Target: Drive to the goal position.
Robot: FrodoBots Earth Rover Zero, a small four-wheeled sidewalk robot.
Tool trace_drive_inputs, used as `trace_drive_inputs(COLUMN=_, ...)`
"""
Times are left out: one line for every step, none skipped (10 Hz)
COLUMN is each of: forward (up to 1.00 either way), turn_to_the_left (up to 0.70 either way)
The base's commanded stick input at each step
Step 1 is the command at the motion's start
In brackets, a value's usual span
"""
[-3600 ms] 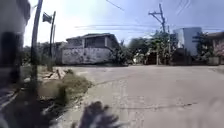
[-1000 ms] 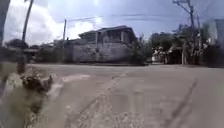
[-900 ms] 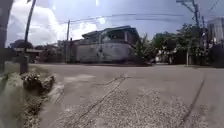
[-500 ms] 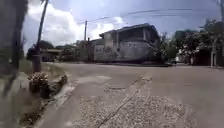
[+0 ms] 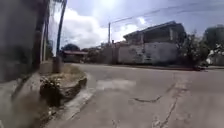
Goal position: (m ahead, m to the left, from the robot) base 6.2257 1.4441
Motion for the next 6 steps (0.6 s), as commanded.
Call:
trace_drive_inputs(forward=0.97, turn_to_the_left=0.00)
trace_drive_inputs(forward=0.96, turn_to_the_left=0.00)
trace_drive_inputs(forward=0.93, turn_to_the_left=0.00)
trace_drive_inputs(forward=0.91, turn_to_the_left=0.00)
trace_drive_inputs(forward=0.87, turn_to_the_left=-0.02)
trace_drive_inputs(forward=0.86, turn_to_the_left=-0.12)
